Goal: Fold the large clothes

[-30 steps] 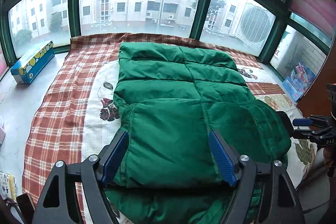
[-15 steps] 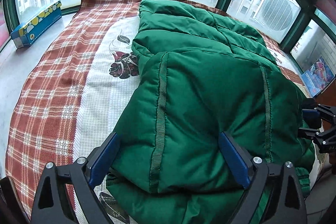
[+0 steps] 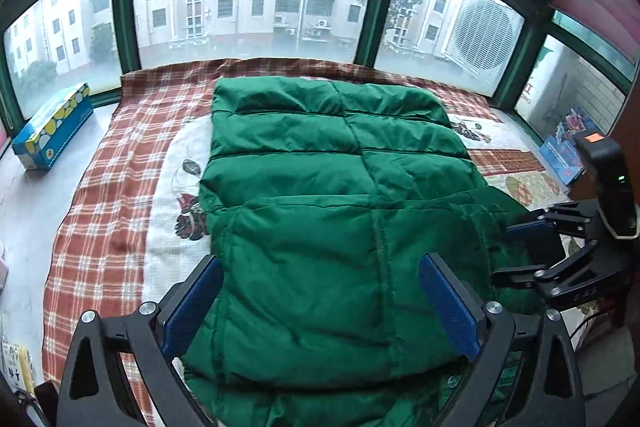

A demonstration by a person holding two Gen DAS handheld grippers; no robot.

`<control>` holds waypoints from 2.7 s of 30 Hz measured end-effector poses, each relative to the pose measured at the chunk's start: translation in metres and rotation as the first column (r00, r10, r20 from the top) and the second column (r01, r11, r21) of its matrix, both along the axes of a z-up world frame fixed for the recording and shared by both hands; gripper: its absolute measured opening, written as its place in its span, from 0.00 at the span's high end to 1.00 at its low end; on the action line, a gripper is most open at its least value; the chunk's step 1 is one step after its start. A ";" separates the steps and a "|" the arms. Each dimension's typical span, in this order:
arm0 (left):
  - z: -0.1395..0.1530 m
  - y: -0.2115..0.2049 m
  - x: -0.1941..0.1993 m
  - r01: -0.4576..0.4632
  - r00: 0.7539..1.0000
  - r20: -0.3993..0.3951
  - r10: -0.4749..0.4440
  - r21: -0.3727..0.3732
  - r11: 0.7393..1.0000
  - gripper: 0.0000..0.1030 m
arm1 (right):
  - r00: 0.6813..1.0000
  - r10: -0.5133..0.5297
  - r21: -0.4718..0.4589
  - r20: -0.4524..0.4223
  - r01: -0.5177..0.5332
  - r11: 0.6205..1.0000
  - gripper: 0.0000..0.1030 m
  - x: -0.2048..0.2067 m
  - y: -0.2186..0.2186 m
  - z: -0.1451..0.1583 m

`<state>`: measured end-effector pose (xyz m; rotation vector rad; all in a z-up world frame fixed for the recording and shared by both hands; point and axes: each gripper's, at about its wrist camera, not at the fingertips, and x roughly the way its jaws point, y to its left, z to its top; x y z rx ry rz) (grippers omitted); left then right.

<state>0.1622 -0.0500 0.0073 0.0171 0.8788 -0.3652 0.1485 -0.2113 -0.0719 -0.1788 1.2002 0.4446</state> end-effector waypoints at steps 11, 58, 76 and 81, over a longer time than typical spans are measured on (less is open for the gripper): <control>-0.047 -0.073 0.042 0.122 0.986 -0.120 -0.113 0.071 0.990 0.00 | 0.998 0.051 -0.081 -0.023 -0.053 0.995 0.22 -0.022 -0.010 0.000; -0.119 0.079 0.433 -0.192 0.924 -0.369 0.103 -0.212 0.958 0.00 | 0.938 -0.337 0.378 -0.077 0.340 0.861 0.20 0.270 -0.207 -0.044; -0.129 0.033 0.421 -0.039 0.955 -0.292 -0.048 -0.283 0.958 0.00 | 0.960 -0.266 0.448 -0.090 0.277 0.850 0.39 0.291 -0.188 -0.047; -0.125 0.032 0.419 -0.043 0.961 -0.275 -0.035 -0.275 0.960 0.31 | 0.955 -0.283 0.465 -0.088 0.291 0.836 0.69 0.285 -0.183 -0.041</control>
